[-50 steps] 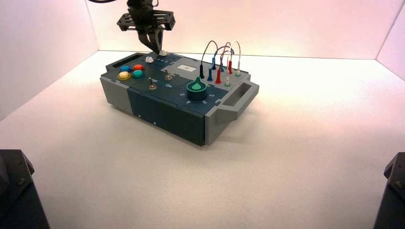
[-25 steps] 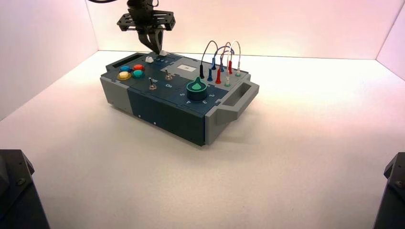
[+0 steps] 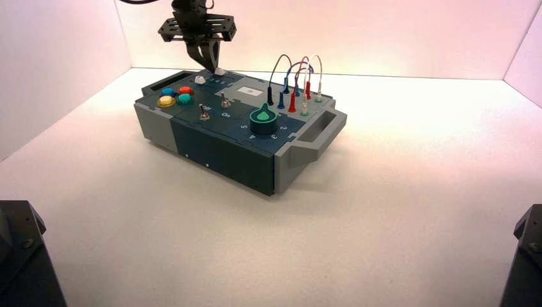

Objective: Move the top slider to position 3.

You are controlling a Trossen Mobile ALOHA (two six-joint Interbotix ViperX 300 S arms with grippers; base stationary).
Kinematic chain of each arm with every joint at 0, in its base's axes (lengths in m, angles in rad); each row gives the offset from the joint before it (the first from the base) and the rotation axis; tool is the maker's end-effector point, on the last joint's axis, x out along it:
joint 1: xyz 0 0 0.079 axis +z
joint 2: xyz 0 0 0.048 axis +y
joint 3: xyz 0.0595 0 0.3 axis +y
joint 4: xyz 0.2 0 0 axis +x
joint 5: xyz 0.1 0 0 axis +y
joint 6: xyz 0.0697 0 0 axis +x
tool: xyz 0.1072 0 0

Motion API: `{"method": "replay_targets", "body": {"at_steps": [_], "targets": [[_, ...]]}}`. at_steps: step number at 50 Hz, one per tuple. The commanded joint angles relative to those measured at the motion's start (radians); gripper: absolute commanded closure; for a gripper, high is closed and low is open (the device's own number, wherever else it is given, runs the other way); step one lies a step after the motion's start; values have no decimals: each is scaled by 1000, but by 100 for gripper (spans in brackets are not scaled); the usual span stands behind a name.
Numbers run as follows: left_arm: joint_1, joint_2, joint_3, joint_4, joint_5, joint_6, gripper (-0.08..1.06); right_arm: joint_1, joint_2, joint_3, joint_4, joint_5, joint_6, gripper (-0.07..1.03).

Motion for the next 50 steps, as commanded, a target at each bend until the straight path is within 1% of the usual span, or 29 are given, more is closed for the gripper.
{"method": "replay_targets", "body": {"at_steps": [1, 8, 18, 22, 26, 29, 39, 50], "targets": [[-11, -46, -8, 0, -3, 6, 101, 2, 12, -15, -2, -11, 2, 99], [2, -44, -11, 3, -3, 5, 101, 2, 12, -17, -2, -11, 2, 99], [38, -52, -11, 3, -2, 6, 101, 2, 12, -15, 0, -9, 2, 99], [48, -60, -8, 5, 5, 12, 101, 2, 12, -17, 0, -11, 2, 99], [49, -72, 5, 5, 11, 25, 101, 2, 12, -17, -2, -11, 3, 99], [49, -81, 15, 5, 11, 28, 101, 2, 12, -17, -2, -11, 2, 99], [48, -127, 48, 5, 12, 28, 101, 2, 12, -17, 0, -11, 2, 99], [48, -201, 80, 0, 43, 28, 101, 2, 12, -18, 2, -6, 3, 99]]}}
